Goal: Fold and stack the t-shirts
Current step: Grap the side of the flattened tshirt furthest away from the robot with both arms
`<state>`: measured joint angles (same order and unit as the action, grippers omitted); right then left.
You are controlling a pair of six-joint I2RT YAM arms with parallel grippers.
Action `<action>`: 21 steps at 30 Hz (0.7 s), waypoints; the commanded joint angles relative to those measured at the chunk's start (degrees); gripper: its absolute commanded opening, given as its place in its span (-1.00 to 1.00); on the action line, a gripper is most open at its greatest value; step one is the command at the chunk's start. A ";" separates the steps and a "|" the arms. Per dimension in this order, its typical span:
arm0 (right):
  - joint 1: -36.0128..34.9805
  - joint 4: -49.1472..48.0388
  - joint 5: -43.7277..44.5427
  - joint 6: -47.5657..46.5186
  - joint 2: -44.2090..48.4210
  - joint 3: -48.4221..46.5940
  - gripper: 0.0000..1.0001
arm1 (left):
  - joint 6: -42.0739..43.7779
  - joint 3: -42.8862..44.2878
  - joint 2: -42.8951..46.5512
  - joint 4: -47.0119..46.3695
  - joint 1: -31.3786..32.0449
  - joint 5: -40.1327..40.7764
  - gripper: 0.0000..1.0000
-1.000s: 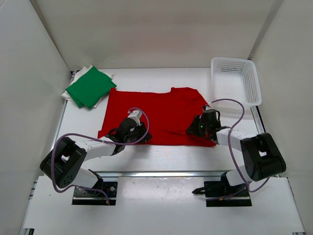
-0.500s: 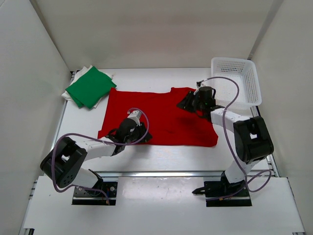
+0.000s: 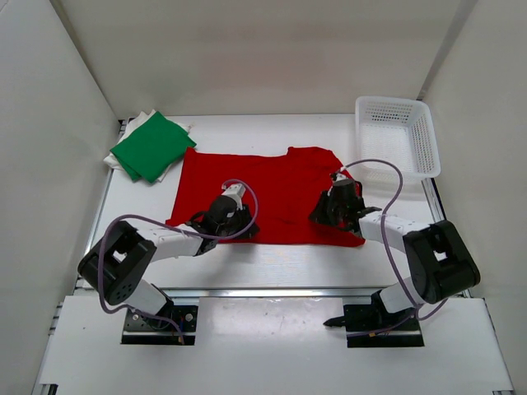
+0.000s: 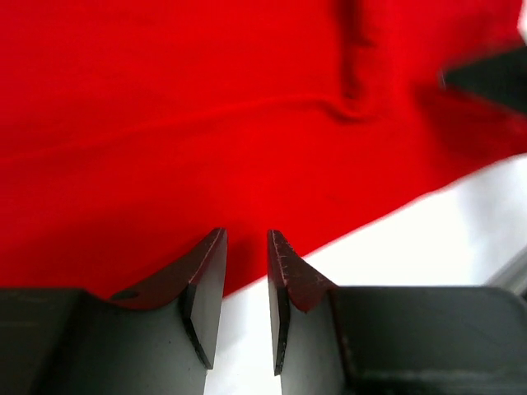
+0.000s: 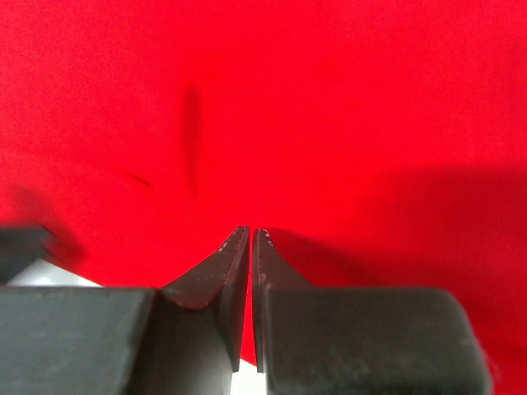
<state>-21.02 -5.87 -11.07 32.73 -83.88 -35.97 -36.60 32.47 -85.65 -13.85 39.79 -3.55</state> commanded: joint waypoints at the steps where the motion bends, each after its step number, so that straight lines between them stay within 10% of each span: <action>1: -1.04 2.44 4.04 -3.46 1.35 2.56 -0.92 | -0.40 -2.74 1.09 1.63 -2.61 -0.13 -0.26; 11: -1.49 11.75 2.46 -3.64 10.04 3.46 -0.80 | -6.02 -13.22 10.32 5.15 1.87 -1.10 -0.27; 15: 2.11 10.45 3.07 -5.39 7.95 -6.63 -0.48 | -4.62 -9.72 13.21 7.16 -0.40 -0.93 -0.23; 21: 6.16 11.65 9.64 -10.84 -12.60 -31.13 -0.67 | -1.37 -3.82 14.46 7.18 -5.07 -3.47 -0.17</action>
<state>-15.99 6.35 -6.87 25.78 -89.62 -58.61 -39.62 25.58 -73.43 -6.50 36.34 -4.75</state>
